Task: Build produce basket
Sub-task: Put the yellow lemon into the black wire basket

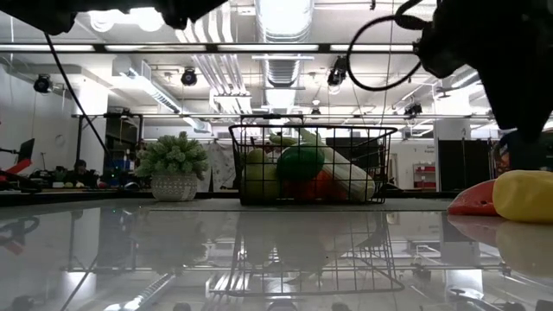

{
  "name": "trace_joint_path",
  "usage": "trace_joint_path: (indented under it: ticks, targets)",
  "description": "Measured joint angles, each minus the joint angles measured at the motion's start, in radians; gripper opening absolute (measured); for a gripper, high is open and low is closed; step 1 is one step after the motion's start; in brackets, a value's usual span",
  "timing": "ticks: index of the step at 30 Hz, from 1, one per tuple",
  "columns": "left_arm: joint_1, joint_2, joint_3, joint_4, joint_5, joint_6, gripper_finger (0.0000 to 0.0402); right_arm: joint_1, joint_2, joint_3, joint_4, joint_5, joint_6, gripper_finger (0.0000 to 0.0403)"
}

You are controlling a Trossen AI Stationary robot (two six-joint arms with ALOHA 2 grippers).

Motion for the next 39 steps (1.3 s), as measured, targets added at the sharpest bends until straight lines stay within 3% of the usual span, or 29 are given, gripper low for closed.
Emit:
trace_joint_path:
  ticks: [3, 7, 14, 29, 32, 39]
  targets:
    - [0.0, -0.002, 0.0, 0.078, -0.02, 0.073, 0.0361, 0.0, 0.0, 0.005, 0.001, 0.026, 0.102, 0.0303]
    - [0.0, -0.011, -0.001, 0.111, -0.079, 0.159, 0.0361, 0.004, 0.001, 0.004, 0.0, 0.049, 0.23, 0.032]
    - [0.0, -0.014, -0.013, 0.11, -0.191, 0.168, 0.0361, 0.019, 0.026, -0.017, -0.002, 0.054, 0.367, 0.0305]
    - [0.0, -0.014, -0.021, 0.111, -0.191, 0.212, 0.0361, 0.022, 0.198, -0.017, 0.087, -0.003, 0.365, 0.029]
    - [0.0, -0.014, -0.022, 0.111, -0.191, 0.22, 0.0361, 0.022, 0.198, -0.017, 0.119, 0.005, 0.361, 0.027]
    - [0.0, -0.014, -0.024, 0.11, -0.191, 0.221, 0.0361, 0.022, 0.198, -0.017, 0.136, 0.02, 0.355, 0.0163]
